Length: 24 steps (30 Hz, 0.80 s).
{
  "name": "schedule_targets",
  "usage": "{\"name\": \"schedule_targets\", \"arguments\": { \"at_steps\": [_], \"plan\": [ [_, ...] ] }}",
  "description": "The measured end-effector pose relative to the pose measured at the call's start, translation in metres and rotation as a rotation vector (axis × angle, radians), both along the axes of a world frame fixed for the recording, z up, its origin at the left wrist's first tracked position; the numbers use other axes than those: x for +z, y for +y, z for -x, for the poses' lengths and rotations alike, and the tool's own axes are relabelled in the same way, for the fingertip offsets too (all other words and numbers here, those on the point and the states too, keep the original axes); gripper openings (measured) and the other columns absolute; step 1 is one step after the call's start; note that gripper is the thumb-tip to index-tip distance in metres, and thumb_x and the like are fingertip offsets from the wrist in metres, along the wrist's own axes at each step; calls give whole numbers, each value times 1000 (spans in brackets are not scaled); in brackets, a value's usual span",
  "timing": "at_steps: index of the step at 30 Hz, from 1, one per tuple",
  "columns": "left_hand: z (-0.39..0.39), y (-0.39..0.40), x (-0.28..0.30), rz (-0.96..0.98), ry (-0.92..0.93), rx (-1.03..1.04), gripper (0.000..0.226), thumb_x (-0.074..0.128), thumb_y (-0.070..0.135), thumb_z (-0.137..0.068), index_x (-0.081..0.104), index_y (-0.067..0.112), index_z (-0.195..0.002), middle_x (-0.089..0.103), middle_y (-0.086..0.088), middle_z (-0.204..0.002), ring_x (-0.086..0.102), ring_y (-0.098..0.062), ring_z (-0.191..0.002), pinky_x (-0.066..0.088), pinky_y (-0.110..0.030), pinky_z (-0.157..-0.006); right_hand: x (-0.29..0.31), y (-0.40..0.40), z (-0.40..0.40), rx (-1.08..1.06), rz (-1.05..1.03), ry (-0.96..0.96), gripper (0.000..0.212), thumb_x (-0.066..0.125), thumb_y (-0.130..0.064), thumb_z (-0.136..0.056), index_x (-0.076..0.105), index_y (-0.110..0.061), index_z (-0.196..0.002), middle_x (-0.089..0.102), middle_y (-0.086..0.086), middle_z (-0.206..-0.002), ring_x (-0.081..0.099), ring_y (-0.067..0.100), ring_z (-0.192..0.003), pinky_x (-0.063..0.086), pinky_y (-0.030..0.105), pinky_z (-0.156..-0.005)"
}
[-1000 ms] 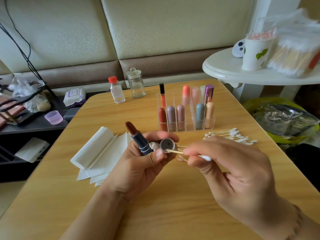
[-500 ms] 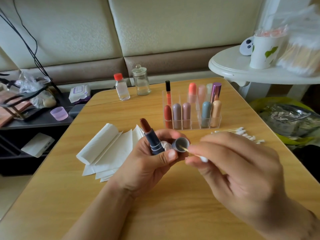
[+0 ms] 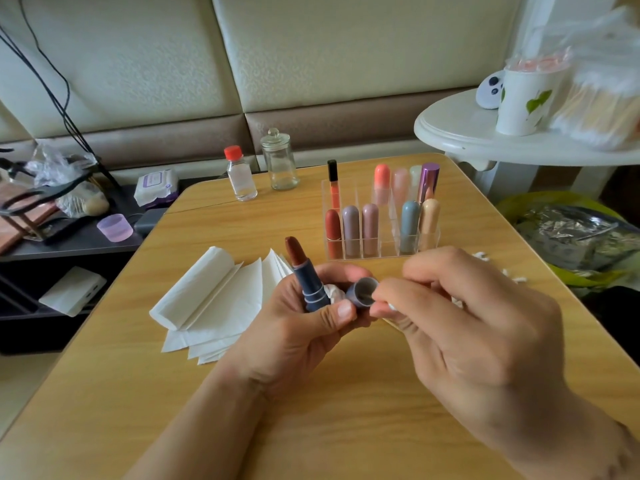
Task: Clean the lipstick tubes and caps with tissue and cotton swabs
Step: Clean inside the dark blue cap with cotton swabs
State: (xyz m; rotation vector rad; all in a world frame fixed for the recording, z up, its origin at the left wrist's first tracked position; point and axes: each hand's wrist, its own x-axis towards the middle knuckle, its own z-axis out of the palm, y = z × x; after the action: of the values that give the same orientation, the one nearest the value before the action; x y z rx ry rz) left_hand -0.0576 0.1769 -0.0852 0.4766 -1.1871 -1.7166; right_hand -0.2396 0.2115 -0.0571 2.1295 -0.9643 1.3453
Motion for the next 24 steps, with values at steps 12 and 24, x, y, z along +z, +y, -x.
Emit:
{"name": "schedule_targets", "arguments": {
  "at_steps": [12, 24],
  "plan": [
    [0, 0, -3, 0, 6, -26, 31, 83, 18, -74, 74, 15, -103, 72, -5, -92, 68, -19, -92, 53, -34, -90, 4, -1, 1, 31, -13, -5, 28, 63, -12, -98, 75, -9, -73, 62, 3, -71, 53, 25, -58, 42, 32, -49],
    [-1, 1, -2, 8, 15, -35, 30, 83, 16, -74, 74, 14, -102, 71, -6, -93, 67, -20, -91, 53, -33, -89, 5, 0, 4, 91, -27, 4, 23, 65, -3, -93, 76, -10, -74, 64, 3, -71, 50, 26, -57, 42, 32, -50]
  ]
}}
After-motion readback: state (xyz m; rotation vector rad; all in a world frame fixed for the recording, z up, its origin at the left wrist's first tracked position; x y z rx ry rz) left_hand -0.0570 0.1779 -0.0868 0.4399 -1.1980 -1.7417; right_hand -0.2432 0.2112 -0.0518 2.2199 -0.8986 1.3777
